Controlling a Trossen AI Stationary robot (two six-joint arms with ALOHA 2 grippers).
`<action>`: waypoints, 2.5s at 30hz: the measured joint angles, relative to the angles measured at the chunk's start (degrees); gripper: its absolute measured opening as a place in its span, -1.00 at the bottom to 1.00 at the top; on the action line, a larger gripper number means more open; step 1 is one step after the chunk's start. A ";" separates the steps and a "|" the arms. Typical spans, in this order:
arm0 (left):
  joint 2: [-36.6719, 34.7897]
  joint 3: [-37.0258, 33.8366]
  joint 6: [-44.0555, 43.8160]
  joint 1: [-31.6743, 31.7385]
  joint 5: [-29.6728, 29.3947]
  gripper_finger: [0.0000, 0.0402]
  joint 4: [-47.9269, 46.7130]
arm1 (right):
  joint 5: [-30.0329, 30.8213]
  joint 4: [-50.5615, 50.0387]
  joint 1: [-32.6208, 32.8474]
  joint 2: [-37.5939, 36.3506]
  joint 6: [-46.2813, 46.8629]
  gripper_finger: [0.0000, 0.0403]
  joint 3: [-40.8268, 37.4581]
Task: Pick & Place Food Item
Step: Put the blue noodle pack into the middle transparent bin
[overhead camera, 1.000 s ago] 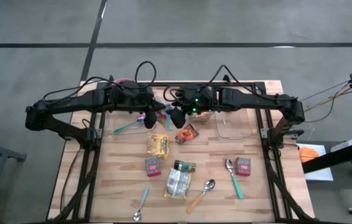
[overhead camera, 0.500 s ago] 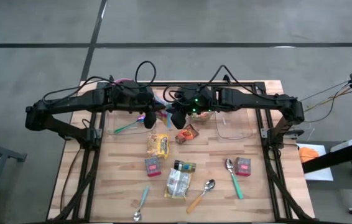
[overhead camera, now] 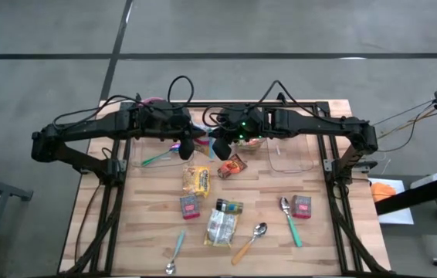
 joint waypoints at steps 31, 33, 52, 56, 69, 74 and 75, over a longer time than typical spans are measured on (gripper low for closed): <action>-12.75 -1.39 -7.64 0.37 -8.24 0.21 -3.42 | -6.75 -7.25 -10.31 -4.49 -1.87 -0.96 -1.57; -14.57 -3.08 -8.98 0.33 -7.25 0.21 -3.80 | -8.81 -7.32 -12.18 -5.77 -2.13 -0.96 -3.21; -28.12 -20.46 -13.92 -0.33 -2.81 0.21 3.81 | -27.74 16.91 -23.98 -9.71 4.84 -0.96 -29.36; -28.38 -21.40 -13.19 -0.33 -2.83 0.21 4.00 | -30.44 24.84 -24.06 -7.63 8.19 -0.96 -31.69; -27.85 -21.51 -10.27 -0.33 -2.80 0.21 3.46 | -33.62 25.49 -25.04 4.54 11.01 -0.96 -26.08; -27.85 -21.53 -10.27 -0.31 -2.80 0.21 2.10 | -34.25 22.32 -25.22 7.03 9.39 -0.96 -21.89; -27.86 -21.53 -10.27 -0.31 -2.82 0.21 1.55 | -34.34 21.81 -25.16 7.18 9.05 -0.96 -21.15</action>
